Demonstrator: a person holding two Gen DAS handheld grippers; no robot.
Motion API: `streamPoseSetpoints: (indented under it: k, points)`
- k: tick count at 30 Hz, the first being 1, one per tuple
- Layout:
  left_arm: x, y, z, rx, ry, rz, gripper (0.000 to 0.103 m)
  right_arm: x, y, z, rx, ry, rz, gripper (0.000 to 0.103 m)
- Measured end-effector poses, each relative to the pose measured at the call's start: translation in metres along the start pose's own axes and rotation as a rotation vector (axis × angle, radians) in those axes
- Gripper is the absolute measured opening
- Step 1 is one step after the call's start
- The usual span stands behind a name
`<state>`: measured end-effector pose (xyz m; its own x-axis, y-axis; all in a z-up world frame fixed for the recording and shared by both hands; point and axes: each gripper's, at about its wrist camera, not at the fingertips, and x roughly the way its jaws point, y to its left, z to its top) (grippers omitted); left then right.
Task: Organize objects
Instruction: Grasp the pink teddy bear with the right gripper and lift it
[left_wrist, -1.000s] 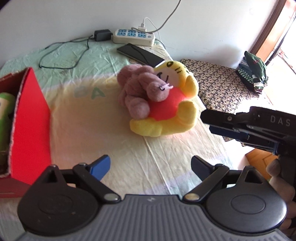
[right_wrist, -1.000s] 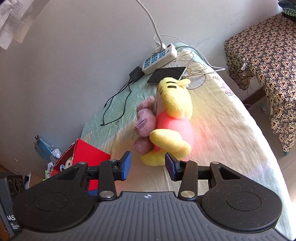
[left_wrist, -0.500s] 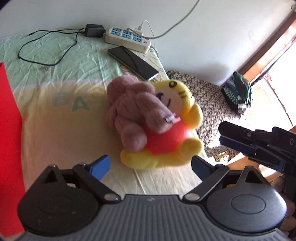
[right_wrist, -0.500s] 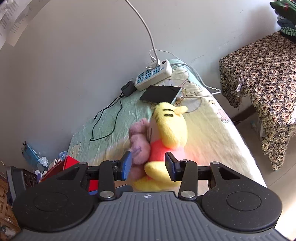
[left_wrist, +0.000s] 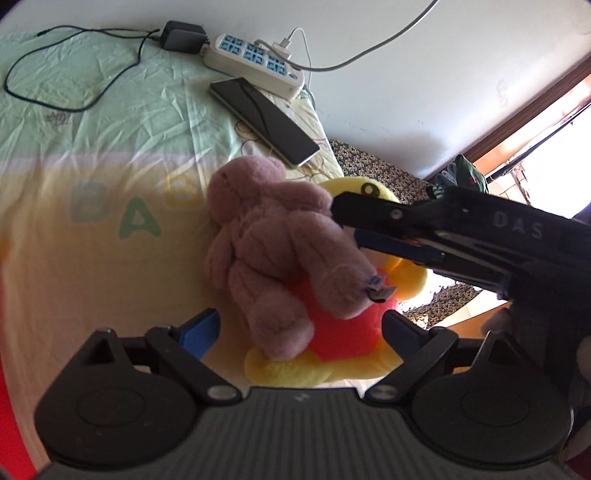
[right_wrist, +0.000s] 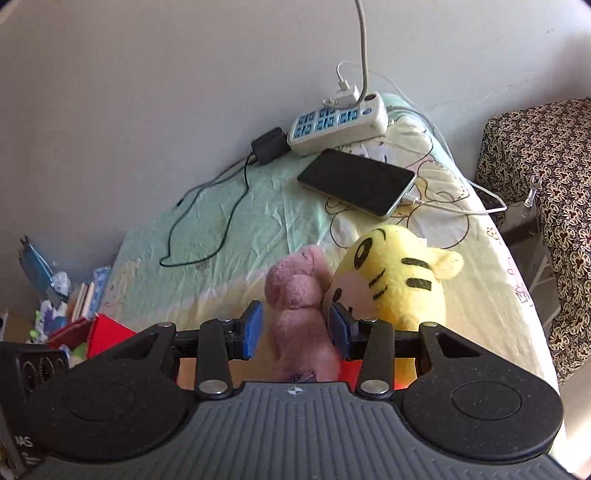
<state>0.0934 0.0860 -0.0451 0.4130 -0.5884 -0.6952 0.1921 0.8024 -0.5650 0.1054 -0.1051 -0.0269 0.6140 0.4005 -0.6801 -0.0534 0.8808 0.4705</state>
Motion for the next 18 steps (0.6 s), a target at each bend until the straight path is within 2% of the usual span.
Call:
streamPoseSetpoints:
  k: [5, 8, 13, 18]
  points:
    - [0.012, 0.013, 0.004, -0.042, 0.038, -0.041, 0.077, 0.015, 0.003, 0.0, -0.041, 0.044, -0.027, 0.042]
    - [0.022, 0.014, 0.004, -0.046, 0.069, -0.054, 0.065, 0.023, 0.003, -0.003, -0.04, 0.076, -0.029, 0.032]
    - [0.024, 0.01, 0.005, -0.025, 0.067, -0.046, 0.061, 0.023, 0.003, -0.004, -0.034, 0.07, -0.002, 0.029]
    - [0.012, 0.003, 0.004, 0.018, 0.045, -0.008, 0.053, 0.012, 0.0, -0.004, 0.029, 0.051, 0.054, 0.027]
